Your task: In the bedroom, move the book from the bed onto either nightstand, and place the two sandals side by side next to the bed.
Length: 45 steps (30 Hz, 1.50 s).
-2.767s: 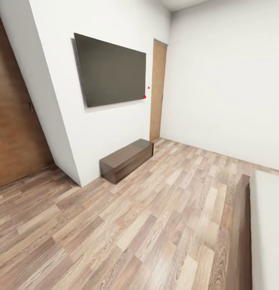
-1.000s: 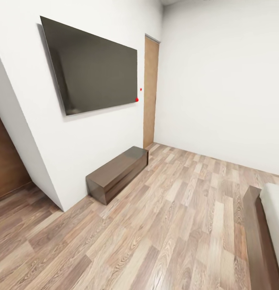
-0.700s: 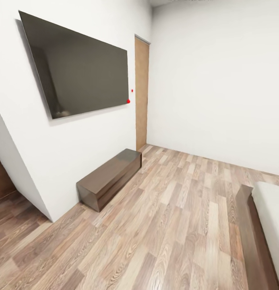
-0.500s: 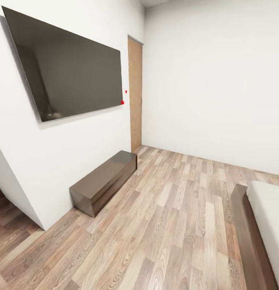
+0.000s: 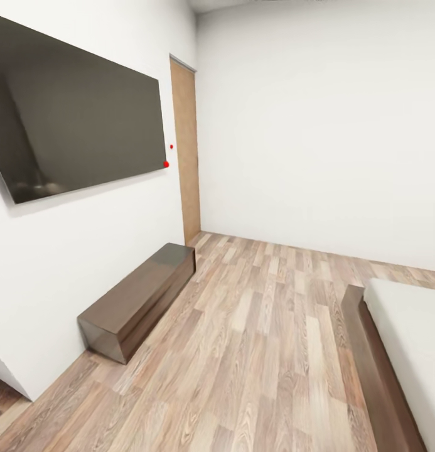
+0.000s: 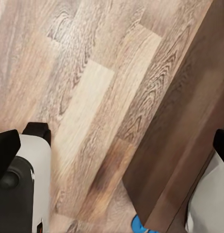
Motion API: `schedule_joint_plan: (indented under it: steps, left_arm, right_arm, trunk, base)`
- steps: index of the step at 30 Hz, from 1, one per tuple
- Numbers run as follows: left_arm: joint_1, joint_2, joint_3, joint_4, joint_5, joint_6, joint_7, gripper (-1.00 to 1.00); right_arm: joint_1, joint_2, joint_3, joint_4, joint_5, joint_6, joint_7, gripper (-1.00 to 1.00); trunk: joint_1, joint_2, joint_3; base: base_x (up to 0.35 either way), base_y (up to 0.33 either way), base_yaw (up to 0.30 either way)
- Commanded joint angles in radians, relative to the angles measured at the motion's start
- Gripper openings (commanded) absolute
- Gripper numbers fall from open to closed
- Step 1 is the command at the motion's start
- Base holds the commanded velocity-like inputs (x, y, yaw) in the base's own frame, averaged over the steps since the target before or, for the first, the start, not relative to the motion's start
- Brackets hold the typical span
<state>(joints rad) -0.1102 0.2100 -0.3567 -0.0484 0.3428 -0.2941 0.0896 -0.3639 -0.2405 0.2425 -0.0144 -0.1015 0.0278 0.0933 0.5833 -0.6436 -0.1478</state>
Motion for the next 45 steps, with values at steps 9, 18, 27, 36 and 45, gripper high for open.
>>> schedule_joint_plan:
  steps: [9, 18, 27, 36, 45]
  left_arm:
    - [0.000, 0.000, -0.009, -0.001, 0.005, -0.002, 0.004, 1.00]
    - [0.000, 0.000, -0.008, -0.001, 0.005, -0.002, 0.004, 1.00]
    - [0.000, 0.000, -0.009, -0.001, 0.005, -0.002, 0.004, 1.00]
    - [0.000, 0.000, -0.009, -0.001, 0.005, -0.002, 0.004, 1.00]
    - [0.000, 0.000, -0.009, -0.001, 0.005, -0.002, 0.004, 1.00]
  right_arm:
    - [0.001, 0.000, 0.009, -0.001, -0.010, 0.003, 0.003, 1.00]
    - [0.002, 0.000, 0.009, -0.001, -0.010, 0.003, 0.003, 1.00]
    - [0.002, 0.000, 0.009, -0.001, -0.010, 0.003, 0.003, 1.00]
    - [0.002, 0.000, 0.009, -0.001, -0.010, 0.003, 0.003, 1.00]
    - [0.002, 0.000, 0.009, -0.001, -0.010, 0.003, 0.003, 1.00]
  trunk:
    - [0.001, -0.001, 0.007]
    - [0.001, -0.001, 0.015]
    - [0.001, -0.001, 0.023]
    - [0.001, -0.001, 0.032]
    - [0.001, -0.001, 0.040]
  base:
    - [0.269, 0.098, -0.240]
    - [0.272, 0.048, -0.240]
    - [0.277, 0.013, -0.240]
    - [0.280, 0.003, -0.245]
    - [0.281, 0.042, -0.259]
